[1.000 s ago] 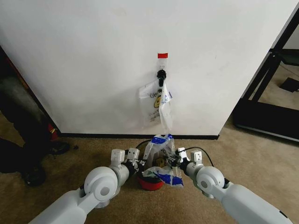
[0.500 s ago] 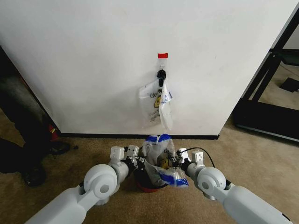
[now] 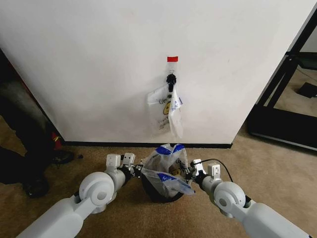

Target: Pick up the garbage bag from the wall and place it over the trash bin.

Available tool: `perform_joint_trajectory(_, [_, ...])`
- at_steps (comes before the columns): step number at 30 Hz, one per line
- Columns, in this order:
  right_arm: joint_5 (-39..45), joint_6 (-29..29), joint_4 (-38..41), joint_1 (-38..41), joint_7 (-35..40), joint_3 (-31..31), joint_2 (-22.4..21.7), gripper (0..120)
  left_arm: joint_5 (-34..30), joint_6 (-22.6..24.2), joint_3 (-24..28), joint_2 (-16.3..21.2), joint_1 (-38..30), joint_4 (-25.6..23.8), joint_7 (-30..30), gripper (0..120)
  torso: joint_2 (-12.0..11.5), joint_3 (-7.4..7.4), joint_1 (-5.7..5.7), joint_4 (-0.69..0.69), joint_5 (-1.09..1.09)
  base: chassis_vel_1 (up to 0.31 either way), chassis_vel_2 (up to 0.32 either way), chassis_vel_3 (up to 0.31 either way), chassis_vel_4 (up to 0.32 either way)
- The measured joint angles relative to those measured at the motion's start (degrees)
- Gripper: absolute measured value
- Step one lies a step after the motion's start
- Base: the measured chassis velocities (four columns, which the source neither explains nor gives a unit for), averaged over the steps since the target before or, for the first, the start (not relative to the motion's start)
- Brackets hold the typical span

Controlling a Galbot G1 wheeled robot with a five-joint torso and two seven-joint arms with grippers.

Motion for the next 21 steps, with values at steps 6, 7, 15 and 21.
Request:
perform_joint_trajectory(6, [0.0,0.15,0.65,-0.58,-0.18,0.81,-0.41,1,-0.02,0.09,-0.68,1.03,0.86,1.66,0.78,0,0.0,0.0,0.0,0.0,0.0,0.0,0.0,0.0,0.0])
perform_joint_trajectory(7, [-0.01,0.16,0.73,-0.71,-0.25,0.89,-0.44,1,0.1,0.09,-0.93,1.2,1.21,1.83,0.94,0,0.0,0.0,0.0,0.0,0.0,0.0,0.0,0.0,0.0])
perform_joint_trajectory(15, [-0.24,0.38,0.64,-1.4,-0.39,1.31,-0.07,1,4.86,-0.44,-3.08,3.13,4.95,-2.68,4.5,2,0.0,0.0,0.0,0.01,0.0,0.0,0.0,0.0,0.0])
perform_joint_trajectory(21, [-0.26,0.55,0.17,-1.44,-0.54,1.46,0.26,1,11.04,-0.15,-3.15,5.55,5.87,-8.0,8.03,19,0.0,0.0,0.0,0.01,0.0,0.0,0.0,0.0,0.0])
